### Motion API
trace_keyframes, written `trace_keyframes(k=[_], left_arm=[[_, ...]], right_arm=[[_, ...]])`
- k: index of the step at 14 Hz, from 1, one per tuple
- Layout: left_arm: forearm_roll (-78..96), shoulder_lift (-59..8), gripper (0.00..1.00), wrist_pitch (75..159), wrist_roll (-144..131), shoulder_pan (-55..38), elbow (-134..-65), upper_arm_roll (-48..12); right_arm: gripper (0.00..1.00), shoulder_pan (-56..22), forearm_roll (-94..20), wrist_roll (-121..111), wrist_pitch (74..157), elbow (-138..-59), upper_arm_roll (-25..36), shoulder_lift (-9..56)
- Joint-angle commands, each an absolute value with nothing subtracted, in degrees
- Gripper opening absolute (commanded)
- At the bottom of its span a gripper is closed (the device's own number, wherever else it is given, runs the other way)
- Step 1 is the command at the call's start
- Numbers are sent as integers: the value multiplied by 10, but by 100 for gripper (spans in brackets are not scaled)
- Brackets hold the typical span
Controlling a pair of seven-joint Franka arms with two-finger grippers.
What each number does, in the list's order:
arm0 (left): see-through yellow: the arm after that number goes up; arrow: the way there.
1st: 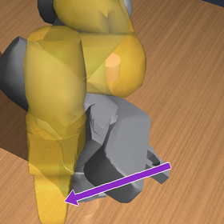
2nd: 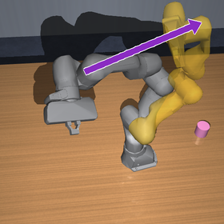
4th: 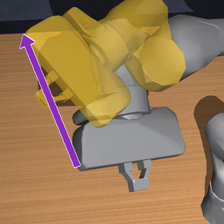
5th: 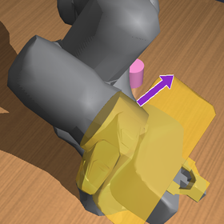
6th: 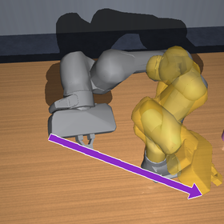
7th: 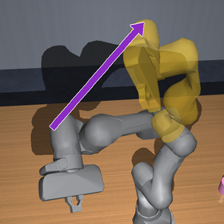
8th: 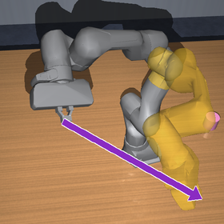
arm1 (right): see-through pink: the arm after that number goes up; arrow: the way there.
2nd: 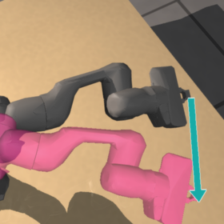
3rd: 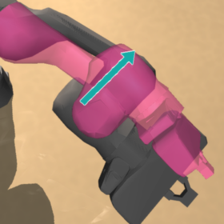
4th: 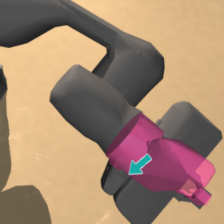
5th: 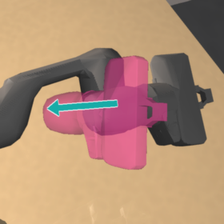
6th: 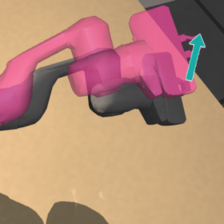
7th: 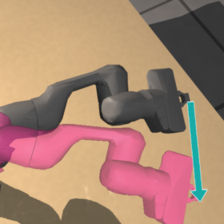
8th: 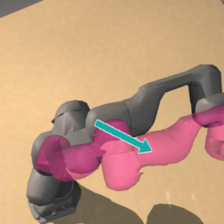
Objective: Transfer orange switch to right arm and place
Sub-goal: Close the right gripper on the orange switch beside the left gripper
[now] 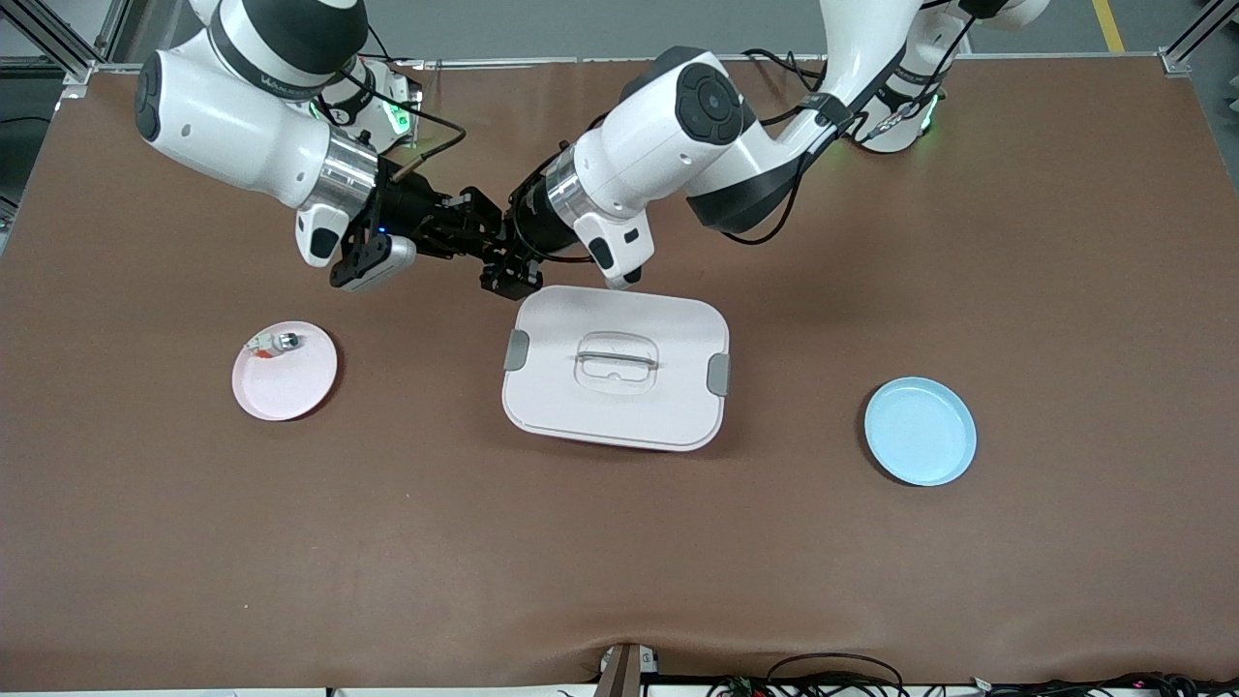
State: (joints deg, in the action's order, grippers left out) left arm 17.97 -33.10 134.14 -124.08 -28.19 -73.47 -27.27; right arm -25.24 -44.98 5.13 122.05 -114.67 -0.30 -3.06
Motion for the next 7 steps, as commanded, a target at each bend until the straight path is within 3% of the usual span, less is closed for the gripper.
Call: trace_keyframes(k=[1, 3, 5, 6, 7], left_arm=[[178, -338, 0, 1341, -1256, -292, -722, -265], [178, -338, 0, 1341, -1256, -291, -722, -265], [179, -338, 15, 1341, -1254, -290, -722, -265], [178, -338, 47, 1337, -1251, -289, -722, -265], [161, -335, 99, 1332, -1249, -290, -722, -264]], right_arm=[[0, -259, -458, 43, 1224, -1158, 1, -41], [0, -259, -458, 45, 1223, -1159, 1, -41], [0, -259, -458, 45, 1224, -1159, 1, -41], [0, -259, -458, 45, 1224, -1159, 1, -41], [0, -259, -458, 45, 1224, -1159, 1, -41]])
